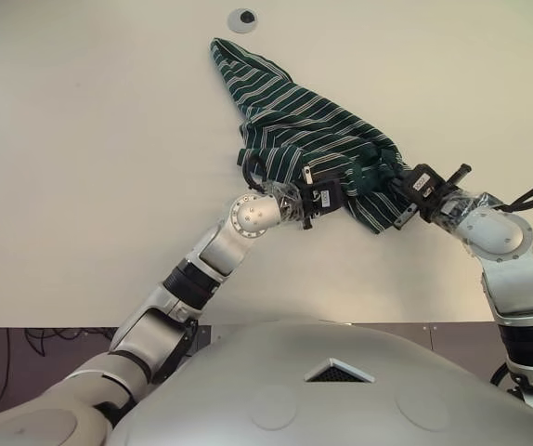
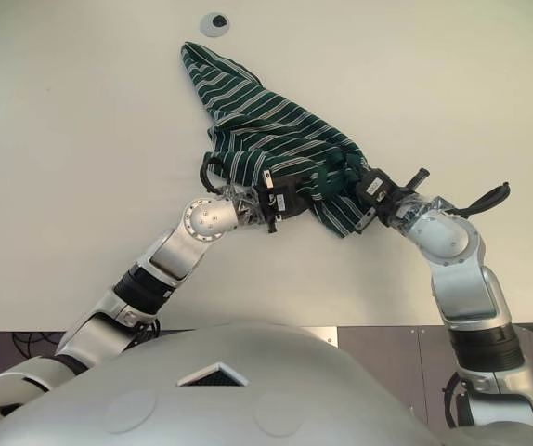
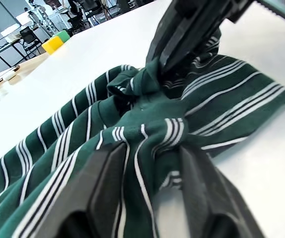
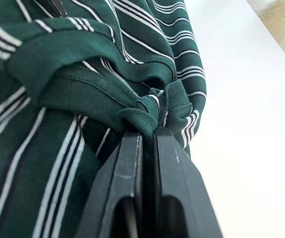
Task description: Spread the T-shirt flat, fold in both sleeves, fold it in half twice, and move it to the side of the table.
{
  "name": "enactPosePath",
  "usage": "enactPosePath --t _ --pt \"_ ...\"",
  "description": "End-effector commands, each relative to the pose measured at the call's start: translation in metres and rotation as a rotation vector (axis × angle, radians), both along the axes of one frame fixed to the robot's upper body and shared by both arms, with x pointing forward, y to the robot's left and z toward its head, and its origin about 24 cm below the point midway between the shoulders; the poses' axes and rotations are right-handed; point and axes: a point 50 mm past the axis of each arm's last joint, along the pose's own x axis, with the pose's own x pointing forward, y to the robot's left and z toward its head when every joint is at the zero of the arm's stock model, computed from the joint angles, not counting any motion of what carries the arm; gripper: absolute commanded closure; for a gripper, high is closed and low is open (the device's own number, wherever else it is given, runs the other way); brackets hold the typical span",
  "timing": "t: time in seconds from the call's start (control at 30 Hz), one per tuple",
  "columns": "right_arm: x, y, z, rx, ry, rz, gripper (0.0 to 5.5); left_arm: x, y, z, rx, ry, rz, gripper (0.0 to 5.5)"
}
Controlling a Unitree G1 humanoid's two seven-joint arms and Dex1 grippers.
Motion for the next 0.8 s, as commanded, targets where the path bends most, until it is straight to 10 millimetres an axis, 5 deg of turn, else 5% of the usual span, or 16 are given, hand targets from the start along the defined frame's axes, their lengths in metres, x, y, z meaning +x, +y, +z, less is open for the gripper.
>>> enactPosePath --t 0.03,0.27,0.47,0.8 --pt "0.0 0.004 0.001 0.007 -0.004 0.01 5.45 0.004 0.0 0.001 -0.01 -0.002 0.031 4.33" --pt "0.002 0.001 0.001 0.001 -0.006 0.0 5.45 0.0 -0.003 0.01 -0.076 -0.023 0.005 5.42" --pt "0.004 -0.003 0.002 -0.007 -0.015 -0.017 5.45 -0.001 0.008 0.01 -0.072 0.025 -0.007 5.5" --pt "0.003 -0.002 0.003 -0.009 -0.013 -0.008 5.45 0.005 0.047 0.009 0.061 0.031 0.004 3.98"
